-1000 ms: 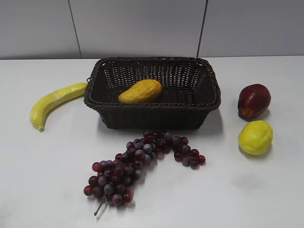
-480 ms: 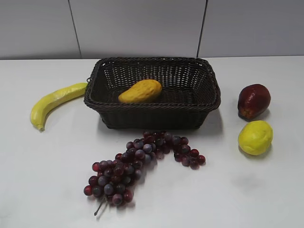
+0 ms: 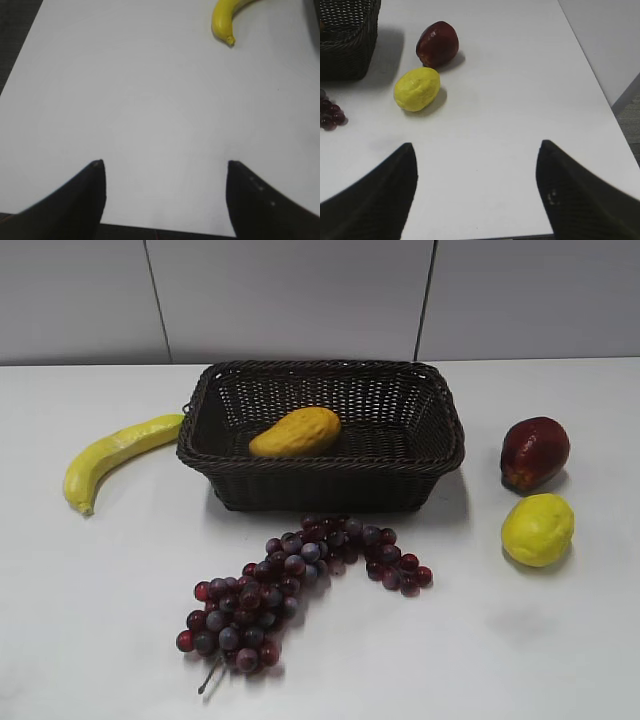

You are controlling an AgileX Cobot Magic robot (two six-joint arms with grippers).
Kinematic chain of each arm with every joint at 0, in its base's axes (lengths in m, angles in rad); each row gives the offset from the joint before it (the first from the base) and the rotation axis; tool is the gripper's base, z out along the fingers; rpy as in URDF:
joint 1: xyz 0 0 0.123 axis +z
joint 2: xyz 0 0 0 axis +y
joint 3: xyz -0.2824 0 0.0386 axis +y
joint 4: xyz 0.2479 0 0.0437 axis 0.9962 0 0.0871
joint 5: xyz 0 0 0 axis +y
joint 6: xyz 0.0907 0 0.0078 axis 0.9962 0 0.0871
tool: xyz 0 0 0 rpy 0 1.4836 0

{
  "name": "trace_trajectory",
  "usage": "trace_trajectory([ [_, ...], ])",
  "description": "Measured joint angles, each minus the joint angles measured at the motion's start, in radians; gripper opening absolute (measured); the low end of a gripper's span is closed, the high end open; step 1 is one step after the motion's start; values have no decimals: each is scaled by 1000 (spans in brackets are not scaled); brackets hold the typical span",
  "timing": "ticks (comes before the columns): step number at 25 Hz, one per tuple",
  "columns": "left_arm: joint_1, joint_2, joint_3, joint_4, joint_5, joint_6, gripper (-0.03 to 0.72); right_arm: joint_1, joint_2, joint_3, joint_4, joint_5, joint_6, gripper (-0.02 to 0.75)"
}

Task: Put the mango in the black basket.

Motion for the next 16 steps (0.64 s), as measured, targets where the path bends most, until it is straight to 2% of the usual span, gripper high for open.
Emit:
trace_trajectory([
  [10, -19, -143, 0, -17, -3, -1, 555, 0, 0, 0, 0, 0, 0, 569],
  [16, -20, -154, 0, -20, -1, -1, 555, 0, 0, 0, 0, 0, 0, 569],
])
